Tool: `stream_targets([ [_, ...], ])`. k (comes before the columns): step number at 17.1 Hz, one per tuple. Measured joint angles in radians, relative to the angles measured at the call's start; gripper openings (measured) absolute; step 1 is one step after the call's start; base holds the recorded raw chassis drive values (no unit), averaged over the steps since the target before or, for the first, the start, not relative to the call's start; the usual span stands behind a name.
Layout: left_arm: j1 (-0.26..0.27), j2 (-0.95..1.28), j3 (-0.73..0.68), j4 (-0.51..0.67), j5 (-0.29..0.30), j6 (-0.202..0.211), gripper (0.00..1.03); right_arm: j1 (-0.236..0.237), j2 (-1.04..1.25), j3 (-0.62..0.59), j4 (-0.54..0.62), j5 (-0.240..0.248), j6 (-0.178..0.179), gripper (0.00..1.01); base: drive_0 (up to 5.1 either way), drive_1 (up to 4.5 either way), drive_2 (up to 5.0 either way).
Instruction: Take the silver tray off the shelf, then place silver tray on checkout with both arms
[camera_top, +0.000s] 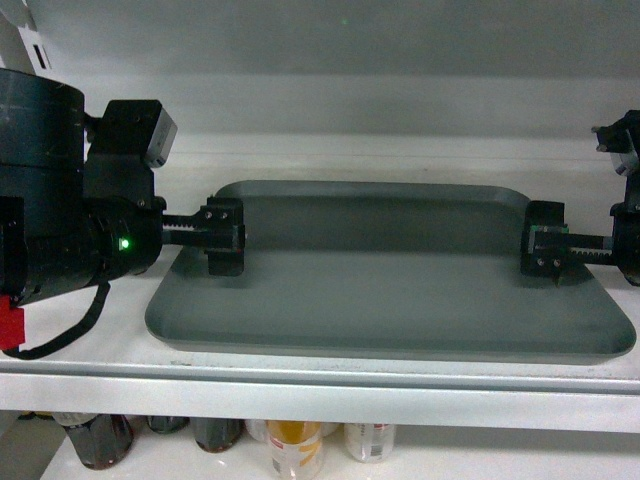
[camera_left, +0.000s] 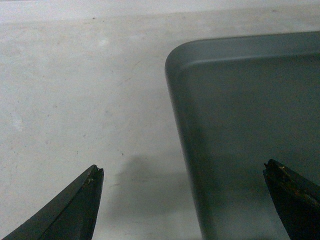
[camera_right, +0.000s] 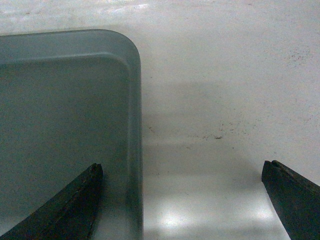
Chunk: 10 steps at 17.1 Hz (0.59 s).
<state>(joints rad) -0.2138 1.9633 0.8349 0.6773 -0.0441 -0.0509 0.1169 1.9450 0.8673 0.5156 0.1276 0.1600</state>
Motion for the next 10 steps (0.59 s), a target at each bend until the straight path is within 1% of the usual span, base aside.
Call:
stream_targets([
  [1,-0.002,0.007,-0.003,0.002,-0.001,0.002,0.98,0.001,0.002,0.0,0.002,0.0,0.0,0.98,0.0,0.0,0.0],
  [2,-0.002,0.011,-0.004,0.005,-0.001,0.002,0.9,0.001,0.006,0.0,0.013,0.0,-0.003,0.97,0.0,0.0,0.0],
  [4,-0.011,0.013,-0.004,0.014,-0.002,0.002,0.72,0.004,0.011,0.0,0.021,0.0,-0.005,0.82,0.0,0.0,0.0],
  [6,-0.023,0.022,-0.004,0.023,-0.001,0.002,0.48,0.014,0.011,0.0,0.026,-0.002,-0.008,0.57,0.0,0.0,0.0],
  [8,-0.032,0.025,-0.003,0.025,-0.007,0.003,0.32,0.021,0.011,-0.002,0.032,-0.003,-0.009,0.4,0.0,0.0,0.0],
  [10,-0.035,0.026,-0.002,0.024,-0.011,0.001,0.12,0.028,0.011,-0.011,0.048,-0.004,-0.02,0.2,0.0,0.0,0.0],
])
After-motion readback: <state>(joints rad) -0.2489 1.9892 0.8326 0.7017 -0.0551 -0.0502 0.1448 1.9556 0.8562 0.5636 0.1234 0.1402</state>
